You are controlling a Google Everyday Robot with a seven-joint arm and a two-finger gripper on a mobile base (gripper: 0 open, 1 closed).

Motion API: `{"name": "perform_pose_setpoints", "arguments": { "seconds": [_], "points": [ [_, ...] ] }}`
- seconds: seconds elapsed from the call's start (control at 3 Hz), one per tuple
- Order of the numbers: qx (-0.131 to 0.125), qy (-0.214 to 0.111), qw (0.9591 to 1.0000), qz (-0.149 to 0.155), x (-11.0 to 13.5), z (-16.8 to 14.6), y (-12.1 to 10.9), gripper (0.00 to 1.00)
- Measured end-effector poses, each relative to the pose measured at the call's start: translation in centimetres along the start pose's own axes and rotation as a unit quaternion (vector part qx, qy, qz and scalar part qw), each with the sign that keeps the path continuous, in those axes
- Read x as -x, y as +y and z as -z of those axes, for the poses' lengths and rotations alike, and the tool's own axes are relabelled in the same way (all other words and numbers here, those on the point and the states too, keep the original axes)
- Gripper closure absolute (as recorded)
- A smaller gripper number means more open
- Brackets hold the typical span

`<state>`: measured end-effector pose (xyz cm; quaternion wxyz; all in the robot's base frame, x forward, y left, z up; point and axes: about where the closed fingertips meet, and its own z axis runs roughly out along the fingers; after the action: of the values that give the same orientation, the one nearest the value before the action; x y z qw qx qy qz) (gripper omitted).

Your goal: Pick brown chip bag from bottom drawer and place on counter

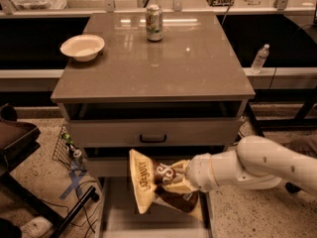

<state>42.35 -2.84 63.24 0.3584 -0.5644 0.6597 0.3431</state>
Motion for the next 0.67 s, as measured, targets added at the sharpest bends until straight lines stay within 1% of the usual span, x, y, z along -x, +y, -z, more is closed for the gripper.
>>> {"name": "perform_pose_setpoints", "arguments": {
  "seconds": [0.33, 0.67],
  "points": [
    [-0.062, 0.028, 0.9975, 0.02, 9.9, 6.0, -1.5, 1.0],
    [-0.13, 0.046, 0.99, 0.029, 16.9, 10.8, -3.5, 1.0]
  ]
}}
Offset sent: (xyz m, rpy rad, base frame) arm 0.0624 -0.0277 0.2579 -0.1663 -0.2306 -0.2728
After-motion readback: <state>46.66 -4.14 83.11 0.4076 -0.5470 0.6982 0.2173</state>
